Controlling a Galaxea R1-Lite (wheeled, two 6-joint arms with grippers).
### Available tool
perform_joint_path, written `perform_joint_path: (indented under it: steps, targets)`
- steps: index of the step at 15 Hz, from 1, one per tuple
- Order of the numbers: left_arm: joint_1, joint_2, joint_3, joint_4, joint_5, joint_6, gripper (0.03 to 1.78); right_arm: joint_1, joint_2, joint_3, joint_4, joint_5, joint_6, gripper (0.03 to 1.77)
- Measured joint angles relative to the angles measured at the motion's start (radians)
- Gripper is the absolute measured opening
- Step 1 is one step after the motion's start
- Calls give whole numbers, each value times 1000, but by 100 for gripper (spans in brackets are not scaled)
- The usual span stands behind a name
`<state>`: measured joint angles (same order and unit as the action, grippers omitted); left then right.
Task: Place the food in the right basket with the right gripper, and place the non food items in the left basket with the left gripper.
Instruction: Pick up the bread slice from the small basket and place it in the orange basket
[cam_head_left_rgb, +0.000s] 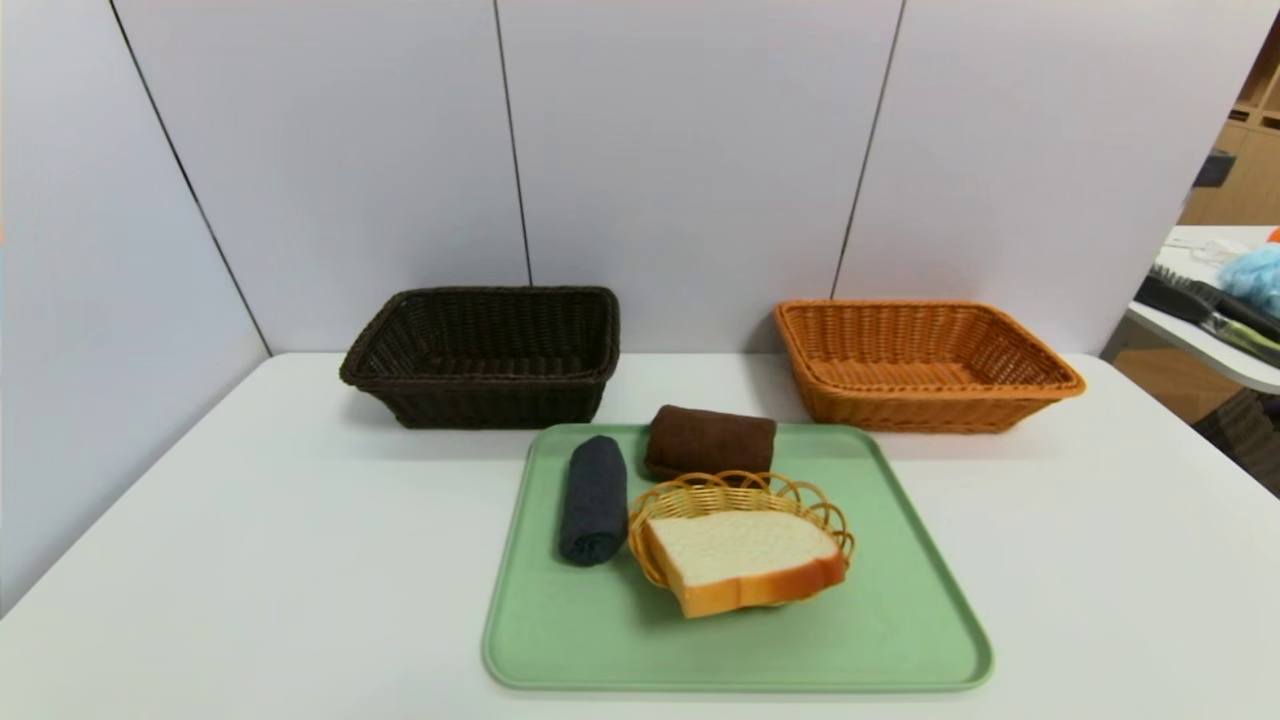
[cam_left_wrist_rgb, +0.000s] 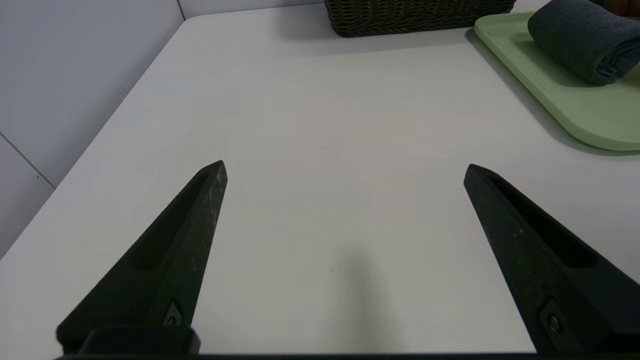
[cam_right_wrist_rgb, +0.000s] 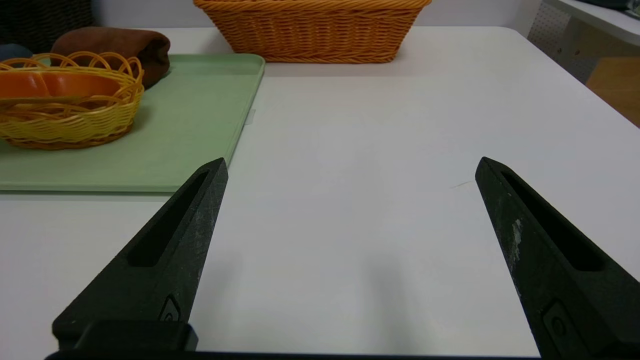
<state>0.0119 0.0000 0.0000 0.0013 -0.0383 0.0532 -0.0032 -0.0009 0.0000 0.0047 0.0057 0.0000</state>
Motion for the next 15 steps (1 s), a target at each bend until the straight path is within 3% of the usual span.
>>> perform_joint_path:
  steps: [15]
  targets:
    - [0, 0, 0, 0, 0, 0, 169, 0, 0, 0, -1, 0, -4, 171]
